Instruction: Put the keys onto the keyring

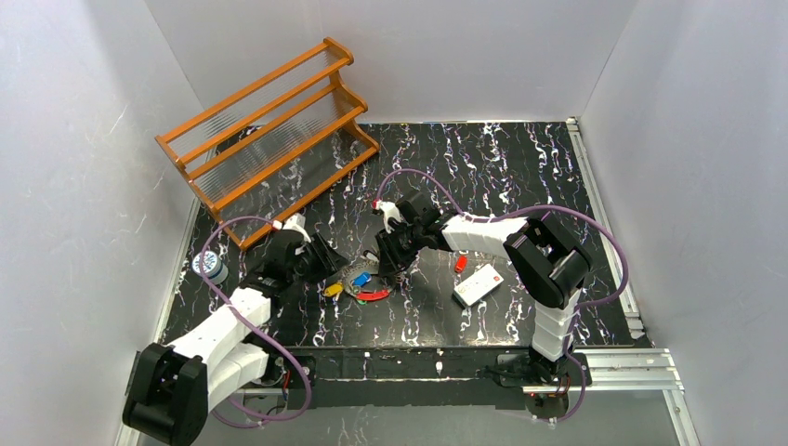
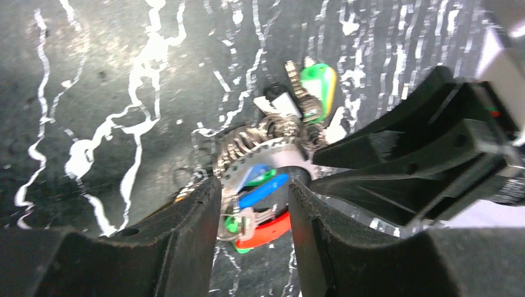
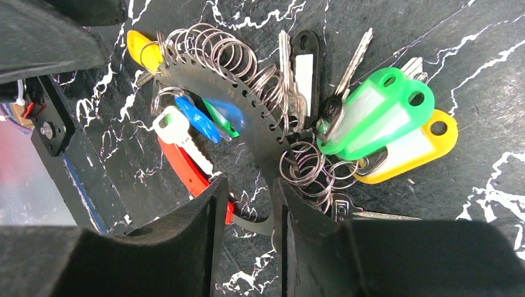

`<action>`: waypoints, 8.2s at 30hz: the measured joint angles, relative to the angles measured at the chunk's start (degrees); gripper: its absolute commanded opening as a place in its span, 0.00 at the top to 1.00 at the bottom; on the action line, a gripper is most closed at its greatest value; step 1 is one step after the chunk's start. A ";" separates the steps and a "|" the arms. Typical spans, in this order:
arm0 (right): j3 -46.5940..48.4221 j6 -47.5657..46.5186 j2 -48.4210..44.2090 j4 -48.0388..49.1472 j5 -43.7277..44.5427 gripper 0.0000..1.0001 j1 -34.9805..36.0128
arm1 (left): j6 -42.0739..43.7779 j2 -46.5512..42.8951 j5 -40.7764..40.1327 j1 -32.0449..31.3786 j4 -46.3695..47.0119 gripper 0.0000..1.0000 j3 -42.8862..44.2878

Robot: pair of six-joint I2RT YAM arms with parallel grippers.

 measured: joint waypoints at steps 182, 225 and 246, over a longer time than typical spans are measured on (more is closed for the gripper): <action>-14.67 7.91 -7.23 6.34 -1.49 0.63 -12.81 | -7.08 23.41 10.23 -12.57 40.19 0.52 3.72; -19.78 14.67 -7.32 10.71 -7.93 0.82 -12.59 | 0.57 40.17 12.72 -17.46 29.64 0.73 12.07; -18.88 17.44 -6.45 16.50 -16.35 0.79 -12.70 | 0.52 33.75 8.96 -17.46 28.39 0.89 11.15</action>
